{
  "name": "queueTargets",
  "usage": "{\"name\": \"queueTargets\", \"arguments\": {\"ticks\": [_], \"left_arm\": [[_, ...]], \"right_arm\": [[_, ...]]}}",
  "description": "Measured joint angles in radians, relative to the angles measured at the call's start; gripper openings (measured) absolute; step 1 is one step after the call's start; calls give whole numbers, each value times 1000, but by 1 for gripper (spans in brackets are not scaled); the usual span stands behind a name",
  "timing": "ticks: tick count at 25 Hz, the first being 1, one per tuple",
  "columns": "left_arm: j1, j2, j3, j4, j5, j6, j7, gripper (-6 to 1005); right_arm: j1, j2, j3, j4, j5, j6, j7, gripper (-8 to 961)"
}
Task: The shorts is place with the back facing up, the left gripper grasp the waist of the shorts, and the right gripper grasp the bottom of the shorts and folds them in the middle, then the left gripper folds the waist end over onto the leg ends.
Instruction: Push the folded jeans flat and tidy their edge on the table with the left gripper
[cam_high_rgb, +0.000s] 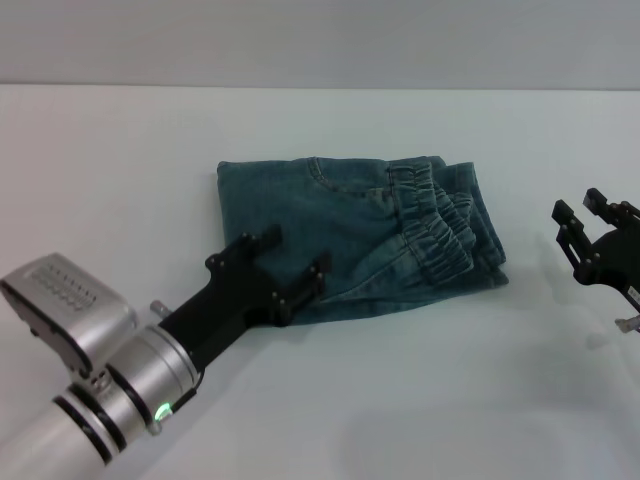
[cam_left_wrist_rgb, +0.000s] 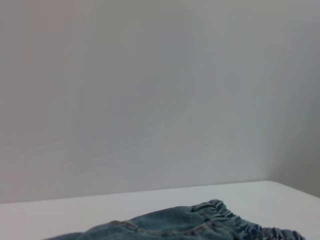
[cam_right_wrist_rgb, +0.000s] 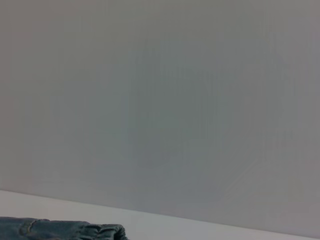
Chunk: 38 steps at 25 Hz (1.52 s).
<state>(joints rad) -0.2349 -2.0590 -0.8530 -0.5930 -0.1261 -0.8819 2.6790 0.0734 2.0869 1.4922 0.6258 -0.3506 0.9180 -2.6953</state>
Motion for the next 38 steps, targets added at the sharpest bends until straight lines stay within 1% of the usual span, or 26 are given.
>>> {"name": "queueTargets", "arguments": {"ticks": [2,4,11,14,15,16,17,21,27,32,38], "left_arm": [[22,-1,9,-11,0,0,-2,749],[29,-3,21,-14,0,4,-6,750],[15,-4,40,-4,1,26,-44,752],[-20,-6,36,20,1,59,-47,752],[-20,-6,36,20,1,59,-47,753],[-38,-7,35,35,1,67,-53,753],[-73,-8,37,73,1,74,-72,753],[-129,-11,38,130,0,78,-96,754],[-158,-9,24,148,0,79,-96,756],[-208,-12,8,205,-4,80,-91,758],[-232,-10,-44,209,1,74,-83,759]], "right_arm": [[1,-1,-1,0,0,0,0,390],[2,-1,-1,0,1,-3,0,391],[3,-1,-1,0,1,-3,0,396],[3,-1,-1,0,1,-2,0,397],[3,-1,-2,0,1,-2,0,398],[3,-1,-3,0,1,-1,0,399],[3,-1,-6,0,1,-1,0,399],[1,0,-12,1,1,0,0,402],[-4,1,-12,1,1,1,0,405],[-4,1,-12,0,1,1,0,408],[-4,1,-16,0,1,1,0,412]]}}
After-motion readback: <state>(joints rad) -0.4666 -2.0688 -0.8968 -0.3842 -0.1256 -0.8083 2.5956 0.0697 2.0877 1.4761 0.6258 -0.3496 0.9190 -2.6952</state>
